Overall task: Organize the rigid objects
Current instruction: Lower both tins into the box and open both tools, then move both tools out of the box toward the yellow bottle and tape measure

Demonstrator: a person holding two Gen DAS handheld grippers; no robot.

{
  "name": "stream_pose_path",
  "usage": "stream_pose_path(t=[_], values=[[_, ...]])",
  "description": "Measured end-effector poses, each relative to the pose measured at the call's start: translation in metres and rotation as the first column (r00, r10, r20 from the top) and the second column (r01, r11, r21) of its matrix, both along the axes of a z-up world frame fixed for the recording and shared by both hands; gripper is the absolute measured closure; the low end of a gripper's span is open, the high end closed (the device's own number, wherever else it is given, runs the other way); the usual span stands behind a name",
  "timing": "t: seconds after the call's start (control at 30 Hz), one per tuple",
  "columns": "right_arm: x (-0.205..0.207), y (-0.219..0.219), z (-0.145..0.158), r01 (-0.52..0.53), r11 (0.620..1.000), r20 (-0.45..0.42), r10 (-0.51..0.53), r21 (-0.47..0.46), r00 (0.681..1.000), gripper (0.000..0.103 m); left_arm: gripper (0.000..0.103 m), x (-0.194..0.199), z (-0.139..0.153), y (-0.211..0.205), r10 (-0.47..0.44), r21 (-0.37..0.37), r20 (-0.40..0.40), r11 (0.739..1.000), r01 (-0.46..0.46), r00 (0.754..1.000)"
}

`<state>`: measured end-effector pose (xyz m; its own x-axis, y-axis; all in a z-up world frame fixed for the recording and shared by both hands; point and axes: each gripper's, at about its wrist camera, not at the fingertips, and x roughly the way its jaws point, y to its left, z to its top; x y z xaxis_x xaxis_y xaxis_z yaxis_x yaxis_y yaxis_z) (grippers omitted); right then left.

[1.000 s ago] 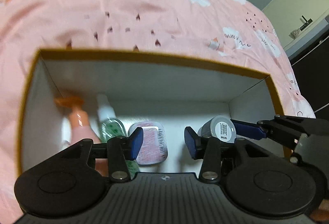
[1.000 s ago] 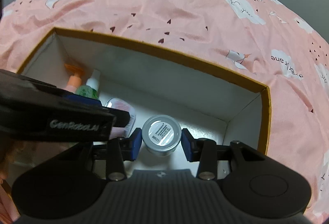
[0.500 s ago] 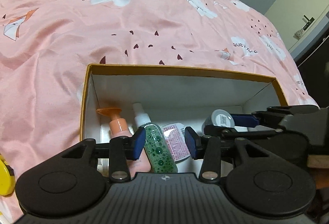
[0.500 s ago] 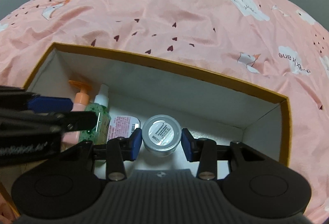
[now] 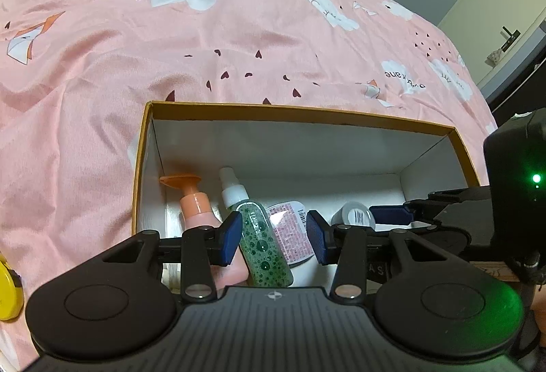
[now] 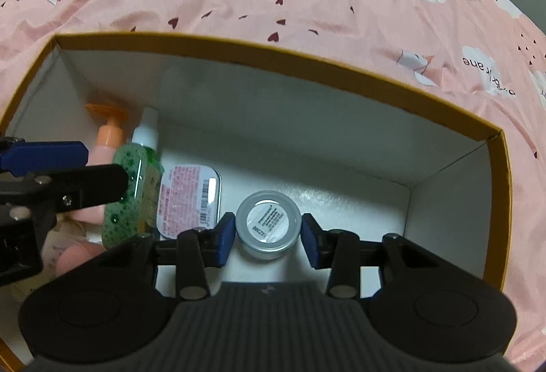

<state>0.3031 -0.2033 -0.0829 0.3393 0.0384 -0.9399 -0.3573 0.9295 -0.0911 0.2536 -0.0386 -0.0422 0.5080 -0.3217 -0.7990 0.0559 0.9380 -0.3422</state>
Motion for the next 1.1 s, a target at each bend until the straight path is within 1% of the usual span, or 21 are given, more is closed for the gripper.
stream_pose_path(t=[0.03, 0.1, 0.3, 0.43, 0.5, 0.6, 0.67, 0.7, 0.8, 0.97, 1.03, 1.1], values=[[-0.001, 0.000, 0.000, -0.002, 1.000, 0.000, 0.002, 0.000, 1.000, 0.059, 0.052, 0.000, 0.000, 0.000, 0.000, 0.002, 0.001, 1.000, 0.000, 1.000], [-0.003, -0.001, 0.003, -0.008, 1.000, 0.007, 0.008, -0.002, 1.000, 0.051, 0.052, 0.000, 0.000, -0.001, -0.001, 0.002, -0.003, 1.000, 0.001, 1.000], [-0.009, 0.000, 0.015, -0.021, 1.000, 0.042, 0.022, -0.012, 0.999, 0.040, 0.052, -0.005, 0.005, -0.004, -0.011, -0.004, 0.008, 1.000, 0.011, 1.000], [-0.020, 0.004, 0.027, -0.040, 0.999, 0.087, 0.042, -0.024, 0.995, 0.034, 0.052, -0.011, 0.013, -0.005, -0.007, -0.018, 0.027, 1.000, 0.008, 1.000], [-0.027, 0.008, 0.034, -0.053, 0.998, 0.122, 0.056, -0.033, 0.991, 0.030, 0.052, -0.016, 0.018, -0.004, -0.008, -0.023, 0.039, 1.000, 0.009, 0.999], [-0.040, 0.010, 0.048, -0.060, 0.998, 0.171, 0.063, -0.018, 0.983, 0.030, 0.050, -0.028, 0.031, -0.002, -0.007, -0.033, 0.072, 0.999, 0.009, 0.997], [-0.048, 0.009, 0.059, -0.060, 0.998, 0.201, 0.057, 0.009, 0.978, 0.029, 0.044, -0.034, 0.039, 0.001, 0.002, -0.042, 0.097, 0.999, 0.002, 0.995], [-0.053, 0.009, 0.064, -0.063, 0.998, 0.214, 0.056, 0.023, 0.975, 0.029, 0.043, -0.040, 0.044, 0.003, 0.008, -0.050, 0.113, 0.999, -0.003, 0.994], [-0.067, 0.013, 0.080, -0.075, 0.995, 0.251, 0.056, 0.067, 0.966, 0.027, 0.043, -0.053, 0.056, 0.010, 0.022, -0.055, 0.148, 0.998, -0.014, 0.989], [-0.093, 0.028, 0.098, -0.130, 0.982, 0.294, 0.085, 0.137, 0.952, 0.027, 0.041, -0.086, 0.071, 0.025, 0.057, -0.038, 0.207, 0.998, -0.050, 0.977], [-0.102, 0.035, 0.102, -0.154, 0.975, 0.307, 0.100, 0.158, 0.947, 0.026, 0.041, -0.105, 0.074, 0.039, 0.099, -0.058, 0.218, 0.994, -0.089, 0.971], [-0.115, 0.046, 0.104, -0.185, 0.968, 0.327, 0.122, 0.170, 0.937, 0.026, 0.041, -0.123, 0.076, 0.051, 0.120, -0.049, 0.226, 0.992, -0.112, 0.967]])
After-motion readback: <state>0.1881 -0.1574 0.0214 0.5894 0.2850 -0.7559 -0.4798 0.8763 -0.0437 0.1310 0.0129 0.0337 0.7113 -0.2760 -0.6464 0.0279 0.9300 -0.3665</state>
